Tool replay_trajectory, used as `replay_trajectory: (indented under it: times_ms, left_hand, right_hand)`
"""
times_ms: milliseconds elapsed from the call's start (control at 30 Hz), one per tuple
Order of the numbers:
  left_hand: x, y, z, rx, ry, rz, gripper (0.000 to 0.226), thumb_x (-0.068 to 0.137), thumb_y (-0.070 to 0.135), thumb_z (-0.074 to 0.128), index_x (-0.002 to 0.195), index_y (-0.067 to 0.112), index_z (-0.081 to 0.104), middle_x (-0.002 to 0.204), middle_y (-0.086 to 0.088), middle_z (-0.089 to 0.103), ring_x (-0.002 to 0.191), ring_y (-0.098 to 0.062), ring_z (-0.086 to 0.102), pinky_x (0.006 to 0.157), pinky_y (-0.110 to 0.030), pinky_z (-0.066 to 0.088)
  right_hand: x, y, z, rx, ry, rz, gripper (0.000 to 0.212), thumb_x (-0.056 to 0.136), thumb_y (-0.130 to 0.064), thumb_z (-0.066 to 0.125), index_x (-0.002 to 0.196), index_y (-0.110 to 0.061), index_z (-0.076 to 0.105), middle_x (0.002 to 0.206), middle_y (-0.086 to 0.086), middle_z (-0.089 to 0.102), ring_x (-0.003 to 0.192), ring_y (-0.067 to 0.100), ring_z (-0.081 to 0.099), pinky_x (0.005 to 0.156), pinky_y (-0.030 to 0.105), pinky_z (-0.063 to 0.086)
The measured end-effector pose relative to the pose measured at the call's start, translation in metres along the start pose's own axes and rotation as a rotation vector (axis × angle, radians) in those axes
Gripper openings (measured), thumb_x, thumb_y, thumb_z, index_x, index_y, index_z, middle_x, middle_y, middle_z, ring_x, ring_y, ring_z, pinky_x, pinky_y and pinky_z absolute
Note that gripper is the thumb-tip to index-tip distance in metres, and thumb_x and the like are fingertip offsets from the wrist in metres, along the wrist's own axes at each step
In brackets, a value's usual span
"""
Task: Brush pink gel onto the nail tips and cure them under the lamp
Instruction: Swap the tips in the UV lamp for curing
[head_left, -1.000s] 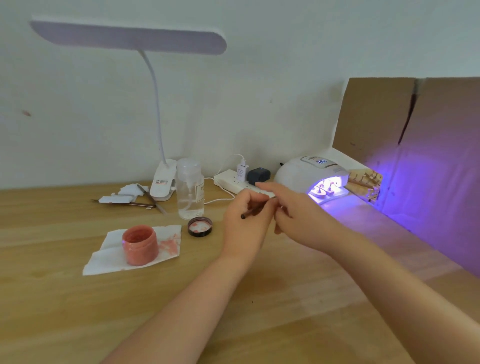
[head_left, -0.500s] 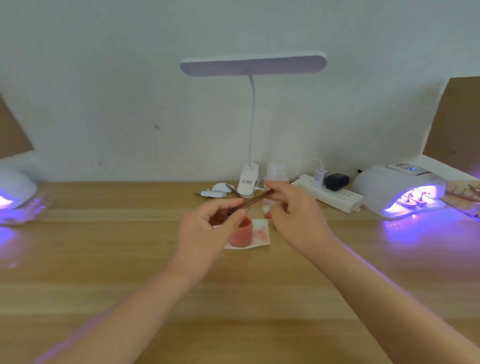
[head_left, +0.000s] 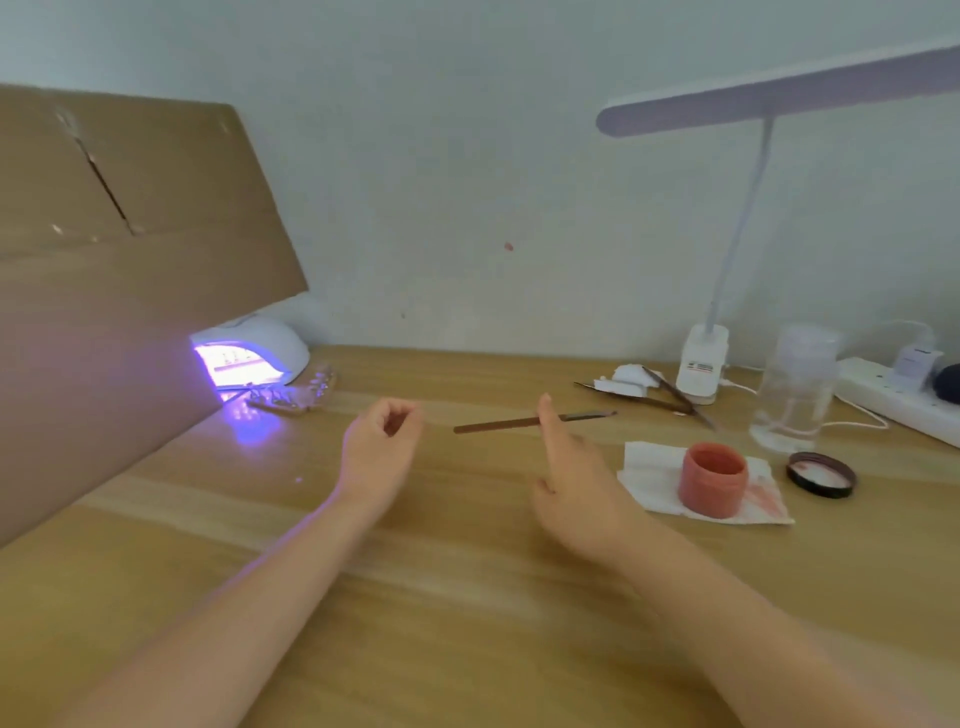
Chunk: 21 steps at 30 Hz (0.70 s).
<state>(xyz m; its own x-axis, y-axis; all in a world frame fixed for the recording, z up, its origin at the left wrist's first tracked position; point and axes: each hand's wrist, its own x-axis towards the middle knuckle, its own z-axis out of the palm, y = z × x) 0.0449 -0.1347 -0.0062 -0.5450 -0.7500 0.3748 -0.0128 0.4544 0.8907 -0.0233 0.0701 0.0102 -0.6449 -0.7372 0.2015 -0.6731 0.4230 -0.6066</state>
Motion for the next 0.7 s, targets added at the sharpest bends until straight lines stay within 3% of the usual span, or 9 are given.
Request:
replay_trajectory:
  times_ms: [67, 133, 233, 300, 400, 467, 567, 633, 700]
  left_hand:
    - [0.022, -0.020, -0.022, 0.176, 0.120, -0.030, 0.012, 0.090, 0.013, 0.058, 0.080, 0.017, 0.062, 0.085, -0.007, 0.067, 0.083, -0.023, 0.060, 0.075, -0.029, 0.042]
    - [0.042, -0.036, -0.045, 0.333, 0.197, -0.061, 0.010, 0.091, 0.013, 0.054, 0.088, 0.013, 0.063, 0.091, -0.008, 0.066, 0.085, -0.024, 0.058, 0.074, -0.028, 0.038]
    - [0.071, -0.059, -0.071, 0.582, 0.195, -0.130, 0.015, 0.092, 0.017, 0.050, 0.096, 0.013, 0.064, 0.096, -0.011, 0.068, 0.090, -0.031, 0.061, 0.076, -0.031, 0.041]
    - [0.090, -0.070, -0.079, 0.715, 0.134, -0.221, 0.022, 0.095, 0.025, 0.048, 0.103, 0.014, 0.065, 0.107, -0.014, 0.067, 0.103, -0.035, 0.060, 0.086, -0.033, 0.042]
    - [0.111, -0.081, -0.083, 0.754, 0.052, -0.353, 0.031, 0.096, 0.039, 0.048, 0.113, 0.018, 0.063, 0.122, -0.009, 0.062, 0.114, -0.033, 0.055, 0.098, -0.034, 0.038]
    - [0.121, -0.085, -0.081, 0.740, 0.037, -0.358, 0.021, 0.093, 0.039, 0.050, 0.100, 0.024, 0.063, 0.121, -0.006, 0.062, 0.114, -0.032, 0.054, 0.099, -0.036, 0.037]
    - [0.128, -0.088, -0.072, 0.759, 0.068, -0.360, 0.017, 0.088, 0.041, 0.053, 0.081, 0.027, 0.059, 0.120, -0.007, 0.061, 0.111, -0.032, 0.055, 0.099, -0.039, 0.040]
    - [0.130, -0.089, -0.066, 0.800, 0.094, -0.373, 0.021, 0.087, 0.046, 0.055, 0.093, 0.028, 0.064, 0.129, -0.009, 0.056, 0.118, -0.034, 0.050, 0.102, -0.041, 0.038]
    - [0.132, -0.092, -0.061, 0.879, 0.092, -0.371, 0.031, 0.088, 0.051, 0.053, 0.107, 0.028, 0.065, 0.136, -0.012, 0.051, 0.124, -0.034, 0.046, 0.101, -0.040, 0.038]
  right_hand:
    - [0.006, 0.002, 0.009, -0.030, 0.020, 0.038, 0.081, 0.092, -0.012, 0.043, 0.150, -0.021, -0.012, 0.133, 0.009, 0.043, 0.124, 0.023, 0.036, 0.094, 0.031, 0.036]
    - [0.008, 0.007, 0.017, -0.064, 0.060, 0.059, 0.081, 0.091, -0.012, 0.044, 0.150, -0.019, -0.011, 0.128, 0.007, 0.046, 0.121, 0.022, 0.037, 0.087, 0.028, 0.036]
    - [0.009, 0.014, 0.025, -0.089, 0.124, 0.066, 0.081, 0.090, -0.012, 0.046, 0.151, -0.016, -0.006, 0.124, 0.004, 0.048, 0.120, 0.021, 0.038, 0.087, 0.025, 0.035]
    - [0.010, 0.016, 0.028, -0.096, 0.153, 0.065, 0.080, 0.089, -0.011, 0.046, 0.151, -0.015, -0.004, 0.127, 0.004, 0.048, 0.122, 0.020, 0.037, 0.091, 0.026, 0.035]
    - [0.010, 0.017, 0.031, -0.125, 0.192, 0.037, 0.080, 0.089, -0.012, 0.046, 0.151, -0.017, -0.004, 0.125, 0.001, 0.049, 0.119, 0.018, 0.037, 0.084, 0.022, 0.032]
    - [0.010, 0.017, 0.031, -0.136, 0.203, 0.019, 0.078, 0.089, -0.013, 0.046, 0.151, -0.018, -0.002, 0.122, 0.000, 0.049, 0.118, 0.017, 0.038, 0.084, 0.023, 0.033]
    - [0.011, 0.017, 0.031, -0.152, 0.195, 0.015, 0.075, 0.090, -0.014, 0.044, 0.151, -0.020, 0.001, 0.100, -0.006, 0.045, 0.104, 0.015, 0.042, 0.076, 0.025, 0.033]
    - [0.010, 0.016, 0.031, -0.164, 0.181, 0.025, 0.073, 0.090, -0.013, 0.044, 0.151, -0.020, 0.005, 0.099, -0.007, 0.043, 0.104, 0.014, 0.043, 0.078, 0.025, 0.035]
    - [0.009, 0.015, 0.031, -0.181, 0.187, 0.026, 0.072, 0.090, -0.012, 0.044, 0.151, -0.019, 0.006, 0.118, -0.004, 0.048, 0.118, 0.014, 0.038, 0.090, 0.023, 0.034]
